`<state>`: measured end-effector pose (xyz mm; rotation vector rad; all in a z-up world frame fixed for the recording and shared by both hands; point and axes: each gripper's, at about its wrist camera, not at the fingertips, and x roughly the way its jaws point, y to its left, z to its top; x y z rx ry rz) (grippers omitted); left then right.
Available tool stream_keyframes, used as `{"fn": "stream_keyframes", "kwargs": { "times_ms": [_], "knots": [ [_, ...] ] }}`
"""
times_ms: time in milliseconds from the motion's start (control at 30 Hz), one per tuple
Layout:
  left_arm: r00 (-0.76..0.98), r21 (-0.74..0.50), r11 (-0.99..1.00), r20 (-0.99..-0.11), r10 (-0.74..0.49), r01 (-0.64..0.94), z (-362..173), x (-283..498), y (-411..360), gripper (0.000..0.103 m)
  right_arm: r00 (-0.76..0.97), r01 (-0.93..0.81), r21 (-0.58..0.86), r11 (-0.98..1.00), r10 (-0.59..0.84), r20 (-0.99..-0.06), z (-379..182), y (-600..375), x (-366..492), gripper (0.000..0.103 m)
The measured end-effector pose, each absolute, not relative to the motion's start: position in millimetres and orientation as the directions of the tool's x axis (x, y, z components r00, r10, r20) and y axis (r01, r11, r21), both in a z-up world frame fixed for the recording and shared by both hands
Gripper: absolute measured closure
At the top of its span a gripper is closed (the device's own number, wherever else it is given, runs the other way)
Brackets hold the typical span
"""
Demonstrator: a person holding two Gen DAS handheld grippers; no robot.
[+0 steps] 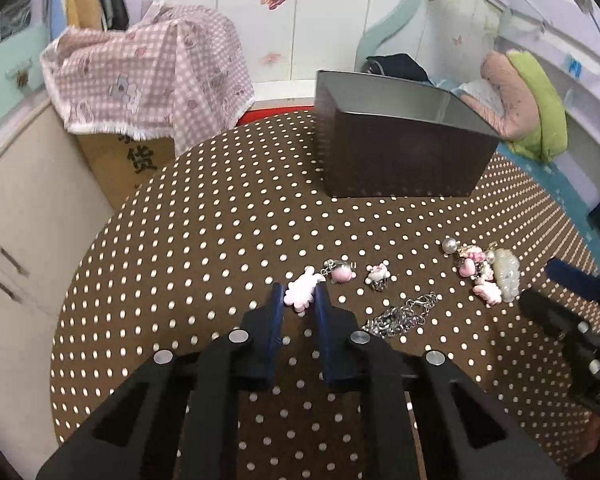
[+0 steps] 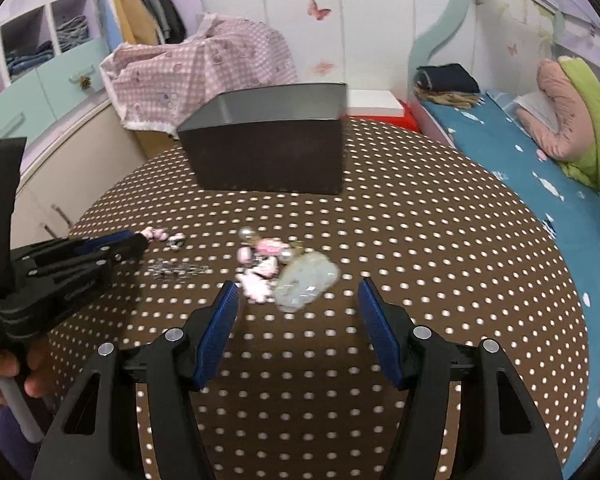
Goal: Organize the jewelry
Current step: 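Move both open grippers back to the jewelry pile, then grasp a pink charm with the left gripper while the right grasps another pink charm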
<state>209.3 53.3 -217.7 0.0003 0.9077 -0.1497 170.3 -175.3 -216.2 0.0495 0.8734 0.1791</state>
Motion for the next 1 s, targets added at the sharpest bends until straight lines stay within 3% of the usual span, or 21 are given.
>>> {"fn": "stream_keyframes", "kwargs": {
  "times_ms": [267,500,800,1000],
  "knots": [
    [0.626,-0.143,0.98,-0.754,-0.199,0.138,-200.1,190.1,70.8,0.089,0.605,-0.205,0.135,0.969,0.234,-0.761,-218.0,-155.4,175.6,0.069],
    [0.623,-0.185,0.969,-0.742,-0.248,0.165,-193.9,182.6,70.9,0.089,0.59,-0.218,0.121,0.968,0.23,-0.774,-224.6,-147.8,187.1,0.072],
    [0.619,-0.198,0.966,-0.741,-0.258,0.165,-192.2,176.0,68.7,0.089,0.603,-0.28,-0.002,0.96,0.174,-0.779,-223.8,-120.5,184.7,0.077],
    [0.621,-0.198,0.964,-0.738,-0.266,0.177,-190.1,174.9,66.8,0.089,0.559,-0.248,0.06,0.967,0.193,-0.806,-232.8,-130.1,192.1,0.083]
  ]
}}
